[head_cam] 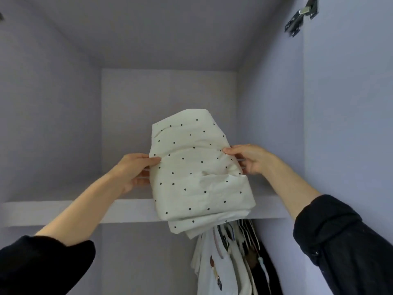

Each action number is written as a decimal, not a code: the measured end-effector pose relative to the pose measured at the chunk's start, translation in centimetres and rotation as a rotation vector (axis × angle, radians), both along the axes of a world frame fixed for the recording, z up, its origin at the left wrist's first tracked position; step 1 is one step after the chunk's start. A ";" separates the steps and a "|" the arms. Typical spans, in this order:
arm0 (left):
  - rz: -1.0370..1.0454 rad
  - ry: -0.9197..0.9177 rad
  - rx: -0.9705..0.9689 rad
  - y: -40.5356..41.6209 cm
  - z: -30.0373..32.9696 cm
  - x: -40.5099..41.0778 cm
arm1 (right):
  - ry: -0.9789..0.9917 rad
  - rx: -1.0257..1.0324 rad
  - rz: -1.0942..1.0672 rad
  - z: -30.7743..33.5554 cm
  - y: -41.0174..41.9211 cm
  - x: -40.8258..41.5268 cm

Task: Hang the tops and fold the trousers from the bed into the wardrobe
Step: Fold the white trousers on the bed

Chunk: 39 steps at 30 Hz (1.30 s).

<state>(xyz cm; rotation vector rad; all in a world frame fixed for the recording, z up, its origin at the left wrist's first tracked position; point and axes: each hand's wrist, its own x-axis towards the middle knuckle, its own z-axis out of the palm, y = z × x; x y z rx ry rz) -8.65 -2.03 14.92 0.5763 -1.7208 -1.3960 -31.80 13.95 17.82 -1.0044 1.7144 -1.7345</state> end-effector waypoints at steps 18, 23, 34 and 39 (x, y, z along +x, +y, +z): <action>-0.193 -0.781 -0.971 -13.5 0.1 -13.9 | 1.221 0.711 0.168 1.7 -12.9 0.1; -0.237 -0.985 -1.064 -14.7 -0.8 -14.8 | 1.388 1.025 0.246 -0.1 -13.2 -0.4; -0.281 -1.015 -1.274 -12.5 -0.6 -17.0 | 1.369 1.037 -0.170 -1.4 -13.7 -11.8; -0.218 -1.203 -1.221 -14.8 -0.8 -21.0 | 1.213 0.835 -0.095 -3.9 -15.8 -13.1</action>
